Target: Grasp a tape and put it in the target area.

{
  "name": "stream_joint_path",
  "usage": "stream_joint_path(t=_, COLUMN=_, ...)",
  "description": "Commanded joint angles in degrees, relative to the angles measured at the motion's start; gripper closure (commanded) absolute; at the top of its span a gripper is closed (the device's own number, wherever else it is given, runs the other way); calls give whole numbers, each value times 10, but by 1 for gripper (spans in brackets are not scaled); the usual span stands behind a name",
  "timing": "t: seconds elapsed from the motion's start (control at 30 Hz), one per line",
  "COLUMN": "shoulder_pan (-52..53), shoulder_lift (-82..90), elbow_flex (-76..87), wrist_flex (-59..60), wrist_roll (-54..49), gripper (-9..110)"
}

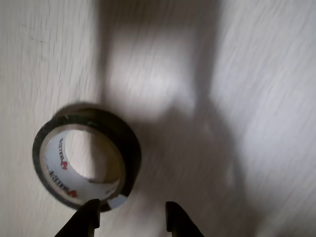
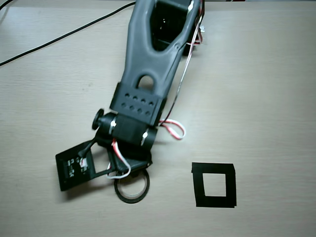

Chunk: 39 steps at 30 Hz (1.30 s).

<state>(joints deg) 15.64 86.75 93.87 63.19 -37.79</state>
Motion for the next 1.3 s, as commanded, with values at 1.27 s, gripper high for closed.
stream_joint_path(t=1.27, shoulder_pan=-101, shoulder_lift=46, elbow_flex=-95, wrist_flex=83, wrist_roll=3, gripper=101)
